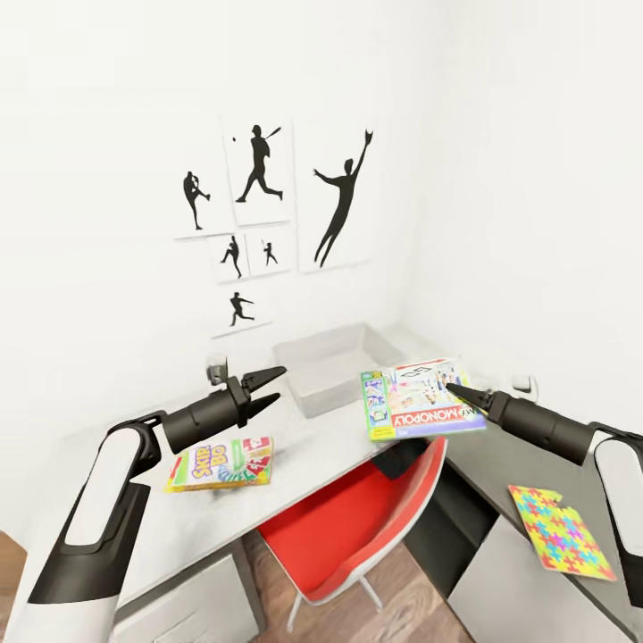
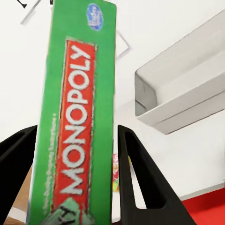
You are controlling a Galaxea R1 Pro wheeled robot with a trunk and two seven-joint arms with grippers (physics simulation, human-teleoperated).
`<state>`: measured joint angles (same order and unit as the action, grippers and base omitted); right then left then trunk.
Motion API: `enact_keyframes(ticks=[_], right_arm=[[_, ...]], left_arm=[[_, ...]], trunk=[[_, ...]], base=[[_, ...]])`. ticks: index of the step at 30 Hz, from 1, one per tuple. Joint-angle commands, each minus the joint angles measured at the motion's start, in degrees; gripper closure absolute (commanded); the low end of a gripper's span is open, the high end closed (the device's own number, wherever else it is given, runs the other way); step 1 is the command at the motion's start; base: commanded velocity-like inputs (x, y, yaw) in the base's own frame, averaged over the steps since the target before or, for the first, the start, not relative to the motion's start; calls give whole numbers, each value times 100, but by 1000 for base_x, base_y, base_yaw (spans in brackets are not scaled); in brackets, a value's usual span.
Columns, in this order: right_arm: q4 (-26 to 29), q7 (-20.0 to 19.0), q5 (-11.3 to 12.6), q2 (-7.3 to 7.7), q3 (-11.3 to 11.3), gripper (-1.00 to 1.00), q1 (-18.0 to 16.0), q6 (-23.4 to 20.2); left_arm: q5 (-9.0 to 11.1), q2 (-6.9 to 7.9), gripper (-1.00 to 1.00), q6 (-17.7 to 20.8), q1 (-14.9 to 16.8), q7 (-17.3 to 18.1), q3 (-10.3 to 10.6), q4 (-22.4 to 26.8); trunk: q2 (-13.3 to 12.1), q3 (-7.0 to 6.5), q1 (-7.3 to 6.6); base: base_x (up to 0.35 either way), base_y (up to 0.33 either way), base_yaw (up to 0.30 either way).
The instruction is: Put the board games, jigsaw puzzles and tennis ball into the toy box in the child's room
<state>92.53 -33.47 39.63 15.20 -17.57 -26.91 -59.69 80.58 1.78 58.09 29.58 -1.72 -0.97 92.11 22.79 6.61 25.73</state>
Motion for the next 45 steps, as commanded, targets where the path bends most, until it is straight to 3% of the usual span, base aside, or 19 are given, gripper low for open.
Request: enact_keyframes(ticks=[1,15,45], right_arm=[[2,-45,-8,1,-10,100,-4,-31],[2,-45,-8,-9,-4,100,9,-31],[2,-45,-8,-18,-1,100,19,-31]], left_arm=[[19,-4,-100,26,9,-17,-3,0],[11,-15,-100,30,17,-23,11,0],[11,-24,-100,27,13,-25,16,-6]], trunk=[[12,12,5],[12,12,5],[12,12,5]], base=[[148,-183,291],[173,-180,292],[18,-18,259]])
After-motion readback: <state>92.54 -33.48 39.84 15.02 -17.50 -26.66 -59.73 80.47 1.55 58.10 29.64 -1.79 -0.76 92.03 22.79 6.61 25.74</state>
